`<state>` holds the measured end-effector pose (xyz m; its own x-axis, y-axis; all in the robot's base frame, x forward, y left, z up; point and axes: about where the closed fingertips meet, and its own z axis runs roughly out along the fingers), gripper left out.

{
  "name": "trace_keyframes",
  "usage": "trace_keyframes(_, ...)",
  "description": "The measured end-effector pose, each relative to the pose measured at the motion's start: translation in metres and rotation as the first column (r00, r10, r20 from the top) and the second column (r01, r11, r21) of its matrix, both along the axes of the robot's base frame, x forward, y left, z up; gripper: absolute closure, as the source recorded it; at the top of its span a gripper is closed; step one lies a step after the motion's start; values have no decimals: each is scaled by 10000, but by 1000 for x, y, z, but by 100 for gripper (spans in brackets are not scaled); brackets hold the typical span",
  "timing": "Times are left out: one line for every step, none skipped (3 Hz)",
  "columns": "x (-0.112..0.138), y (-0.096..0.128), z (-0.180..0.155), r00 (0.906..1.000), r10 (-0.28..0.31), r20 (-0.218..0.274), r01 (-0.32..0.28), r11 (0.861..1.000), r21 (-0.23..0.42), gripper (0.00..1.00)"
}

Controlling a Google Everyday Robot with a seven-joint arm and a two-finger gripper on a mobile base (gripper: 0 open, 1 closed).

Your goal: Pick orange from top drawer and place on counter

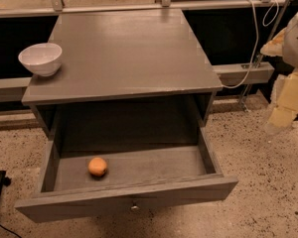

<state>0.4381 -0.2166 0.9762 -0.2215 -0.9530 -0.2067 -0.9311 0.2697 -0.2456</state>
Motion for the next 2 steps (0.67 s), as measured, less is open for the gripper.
trace_keyframes(0, 0, 0, 10000, 0, 0, 0, 10000, 0, 0)
trace_keyframes(8, 22, -19, 9962, 847, 192, -857, 9944, 613, 0)
